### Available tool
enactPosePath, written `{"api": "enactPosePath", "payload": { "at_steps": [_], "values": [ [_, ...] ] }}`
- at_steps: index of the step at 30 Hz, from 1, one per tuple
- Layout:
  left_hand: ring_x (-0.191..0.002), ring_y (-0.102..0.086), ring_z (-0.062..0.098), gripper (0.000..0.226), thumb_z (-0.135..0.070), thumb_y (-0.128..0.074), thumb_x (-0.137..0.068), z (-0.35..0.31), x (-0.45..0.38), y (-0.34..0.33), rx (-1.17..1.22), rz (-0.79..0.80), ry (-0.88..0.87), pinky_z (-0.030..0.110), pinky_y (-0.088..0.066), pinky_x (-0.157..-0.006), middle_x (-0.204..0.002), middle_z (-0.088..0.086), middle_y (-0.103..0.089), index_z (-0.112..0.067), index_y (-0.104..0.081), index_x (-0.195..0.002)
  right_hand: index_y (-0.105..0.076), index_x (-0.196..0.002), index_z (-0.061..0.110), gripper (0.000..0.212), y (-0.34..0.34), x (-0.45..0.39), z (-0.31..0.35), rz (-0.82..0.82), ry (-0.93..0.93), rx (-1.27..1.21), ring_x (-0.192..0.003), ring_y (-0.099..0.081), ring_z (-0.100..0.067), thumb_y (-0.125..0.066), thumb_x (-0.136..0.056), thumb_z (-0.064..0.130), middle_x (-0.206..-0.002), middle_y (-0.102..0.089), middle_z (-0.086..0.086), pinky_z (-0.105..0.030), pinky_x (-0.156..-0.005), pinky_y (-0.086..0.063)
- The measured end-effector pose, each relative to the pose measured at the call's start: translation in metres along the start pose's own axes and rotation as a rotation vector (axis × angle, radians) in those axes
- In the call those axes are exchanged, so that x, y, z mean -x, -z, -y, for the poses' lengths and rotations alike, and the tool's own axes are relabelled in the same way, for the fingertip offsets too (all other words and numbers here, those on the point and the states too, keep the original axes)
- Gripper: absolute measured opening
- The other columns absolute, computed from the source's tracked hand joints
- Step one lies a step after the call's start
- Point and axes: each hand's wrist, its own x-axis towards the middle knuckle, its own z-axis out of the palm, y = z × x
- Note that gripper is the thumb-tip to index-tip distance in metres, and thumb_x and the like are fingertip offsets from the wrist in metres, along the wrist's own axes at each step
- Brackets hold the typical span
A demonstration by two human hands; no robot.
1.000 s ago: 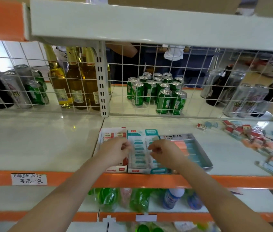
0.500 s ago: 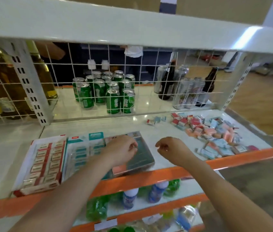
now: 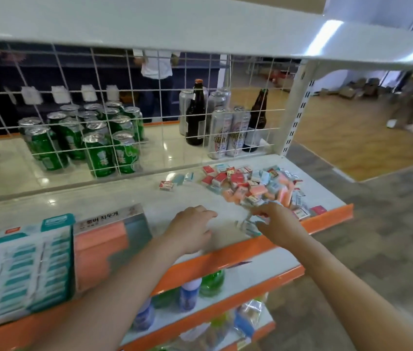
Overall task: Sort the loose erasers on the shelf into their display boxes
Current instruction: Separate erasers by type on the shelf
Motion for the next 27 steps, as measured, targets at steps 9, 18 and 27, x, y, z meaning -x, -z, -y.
{"api": "enactPosePath", "payload": {
  "at_steps": [9,18,27],
  "values": [
    [-0.138,-0.027,0.019,0.062,-0.04,-0.05,-0.091,-0.037,-0.043,-0.028,0.065,0.104,-0.062,0.029,-0.024,-0.112,-0.152,0.0,-0.028,-0.022,-0.027,-0.146,-0.062,-0.119,0.015,0.034,0.013,-0.012,-0.055,0.045,-0.07,-0.012,-0.111,-0.055,-0.021,-0.06,-0.086,0.019,-0.124,-0.059,-0.005,-0.028,-0.087,-0.043],
    [-0.117,-0.043,0.025,0.041,-0.04,-0.056,-0.088,-0.054,-0.054,-0.033,0.111,0.133,-0.015,0.036,-0.038,-0.098,-0.117,0.009,-0.046,-0.024,-0.053,-0.126,-0.06,-0.121,0.022,0.034,0.012,-0.026,-0.069,0.157,0.06,0.034,-0.104,-0.055,-0.017,-0.06,-0.087,0.023,-0.12,-0.059,0.001,-0.02,-0.08,-0.041],
    [-0.102,-0.053,0.021,0.034,-0.03,-0.063,-0.086,-0.059,-0.053,-0.035,0.244,0.114,0.067,0.033,-0.044,-0.09,-0.113,0.007,-0.053,-0.013,-0.057,-0.114,-0.054,-0.117,0.016,0.03,0.013,-0.028,-0.069,0.113,0.108,0.068,-0.1,-0.053,-0.017,-0.059,-0.088,0.025,-0.116,-0.056,-0.002,-0.025,-0.082,-0.044]
  ]
}}
